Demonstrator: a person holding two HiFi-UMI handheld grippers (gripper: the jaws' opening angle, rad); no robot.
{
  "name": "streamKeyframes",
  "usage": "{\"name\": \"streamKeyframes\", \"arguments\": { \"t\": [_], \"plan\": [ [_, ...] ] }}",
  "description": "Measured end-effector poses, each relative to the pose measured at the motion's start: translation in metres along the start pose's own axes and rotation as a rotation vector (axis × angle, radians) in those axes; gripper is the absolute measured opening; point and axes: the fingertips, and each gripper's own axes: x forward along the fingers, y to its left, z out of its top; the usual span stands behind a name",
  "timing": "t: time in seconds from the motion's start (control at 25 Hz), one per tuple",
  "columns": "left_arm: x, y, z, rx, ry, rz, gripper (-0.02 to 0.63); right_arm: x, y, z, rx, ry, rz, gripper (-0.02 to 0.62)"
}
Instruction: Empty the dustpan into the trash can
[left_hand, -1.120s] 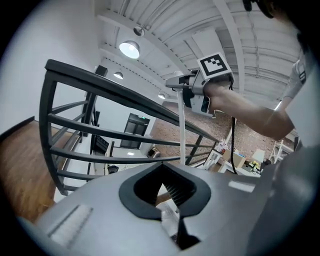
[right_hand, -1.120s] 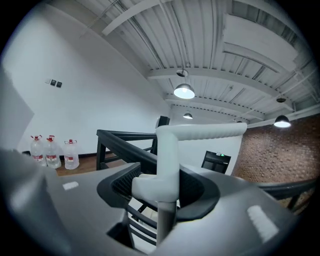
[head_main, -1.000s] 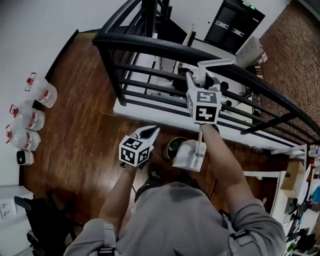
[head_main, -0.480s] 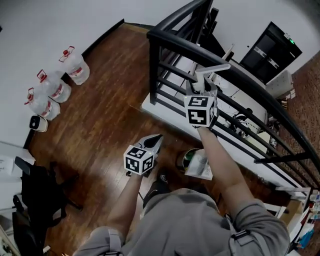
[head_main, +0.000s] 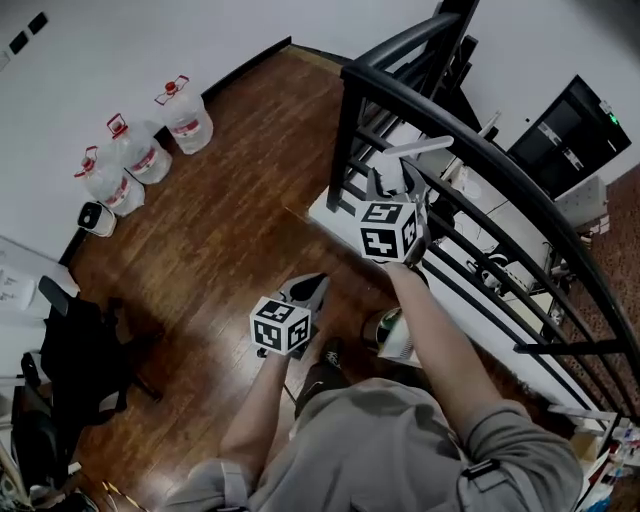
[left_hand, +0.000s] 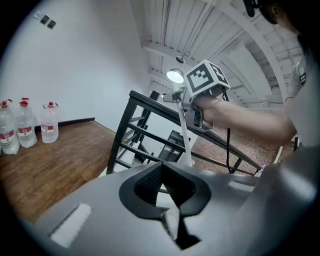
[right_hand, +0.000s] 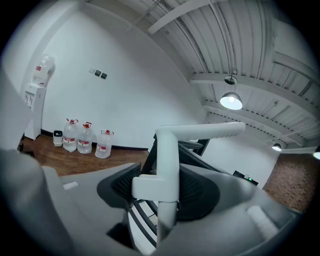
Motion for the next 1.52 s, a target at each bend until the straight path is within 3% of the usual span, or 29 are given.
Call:
{"name": "streamKeyframes", "arguments": {
  "t": [0.24, 0.44, 0.72, 1.16, 1.52],
  "plan": [
    [0.007, -0.005, -0.001, 0.011, 0.015, -0.031, 0.005, -0.013, -0.022, -0.001, 0.035, -0.010, -0.017, 0.204],
    [0.043, -0.037, 0.010, 0.077, 0.052, -0.135, 0.005, -0.033, -0.071, -0.013, 0.091, -0.002, -0.049, 0.204],
    [0.101, -0.100, 0.014, 0.197, 0.141, -0.345, 0.005, -0.083, -0.154, -0.044, 0.196, 0.001, -0.158, 0.204],
    [0.147, -0.229, -0.034, 0.330, 0.294, -0.641, 0.005, -0.210, -0.254, -0.093, 0.324, -0.044, -0.331, 0.204],
    [0.159, -0.325, -0.067, 0.424, 0.339, -0.778, 0.005, -0.355, -0.320, -0.127, 0.492, -0.131, -0.477, 0.204]
  ]
}}
